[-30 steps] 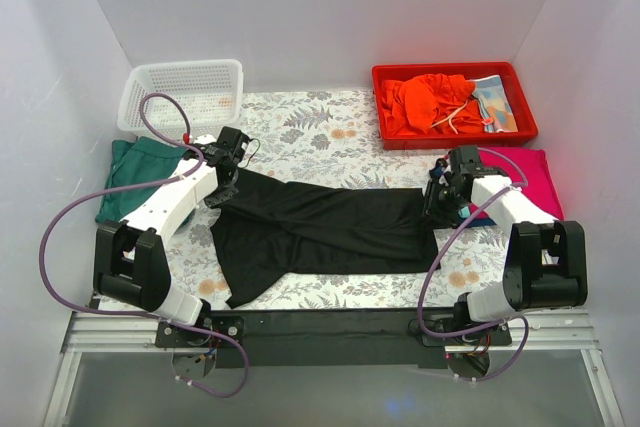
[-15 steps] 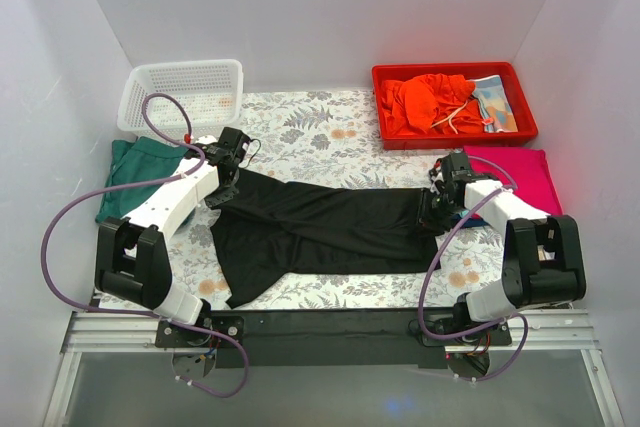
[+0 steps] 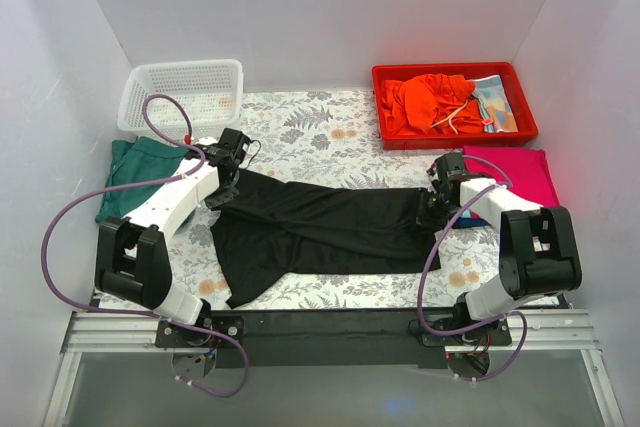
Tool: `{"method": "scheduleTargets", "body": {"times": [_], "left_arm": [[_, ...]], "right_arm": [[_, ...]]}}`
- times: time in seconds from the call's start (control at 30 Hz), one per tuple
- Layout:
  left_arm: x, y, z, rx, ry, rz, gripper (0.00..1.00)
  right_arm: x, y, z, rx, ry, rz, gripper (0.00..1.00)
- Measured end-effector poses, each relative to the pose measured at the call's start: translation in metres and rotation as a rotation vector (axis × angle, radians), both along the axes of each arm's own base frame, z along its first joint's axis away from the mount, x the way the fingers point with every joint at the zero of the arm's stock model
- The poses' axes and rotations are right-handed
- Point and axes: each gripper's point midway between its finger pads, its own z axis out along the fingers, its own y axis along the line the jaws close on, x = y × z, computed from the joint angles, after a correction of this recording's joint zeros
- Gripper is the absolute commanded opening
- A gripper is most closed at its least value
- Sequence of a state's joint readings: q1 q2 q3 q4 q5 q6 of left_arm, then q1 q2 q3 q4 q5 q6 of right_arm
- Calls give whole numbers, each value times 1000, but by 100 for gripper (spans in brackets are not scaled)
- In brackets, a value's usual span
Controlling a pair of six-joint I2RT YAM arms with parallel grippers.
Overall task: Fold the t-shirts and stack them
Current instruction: Flatten out the tshirt
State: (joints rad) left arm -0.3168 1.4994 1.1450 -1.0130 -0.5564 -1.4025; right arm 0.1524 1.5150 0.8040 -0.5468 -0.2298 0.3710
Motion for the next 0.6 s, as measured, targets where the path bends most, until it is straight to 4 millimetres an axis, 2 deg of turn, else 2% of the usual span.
{"method": "scheduleTargets", "body": {"times": [0.17,0.27,0.33,0.43,0.6], "left_arm": [[0,0,0,1,2,-1,0],[0,0,4,4,3,-4,0],[6,-1,15,2,-16,-8,0],[25,-5,45,-9,-93,-16,0],[61,-7,116,-4,-281,-24,0]], "right_arm": [[2,-3,1,-19,0,-16,1],[9,-6,17,-39,-42,-26,1],[18,-7,36,-49,-97,-32,1],[39,-10,79,-63,-221,-48,1],[70,-14,153,-76,-417,-81,1]]}}
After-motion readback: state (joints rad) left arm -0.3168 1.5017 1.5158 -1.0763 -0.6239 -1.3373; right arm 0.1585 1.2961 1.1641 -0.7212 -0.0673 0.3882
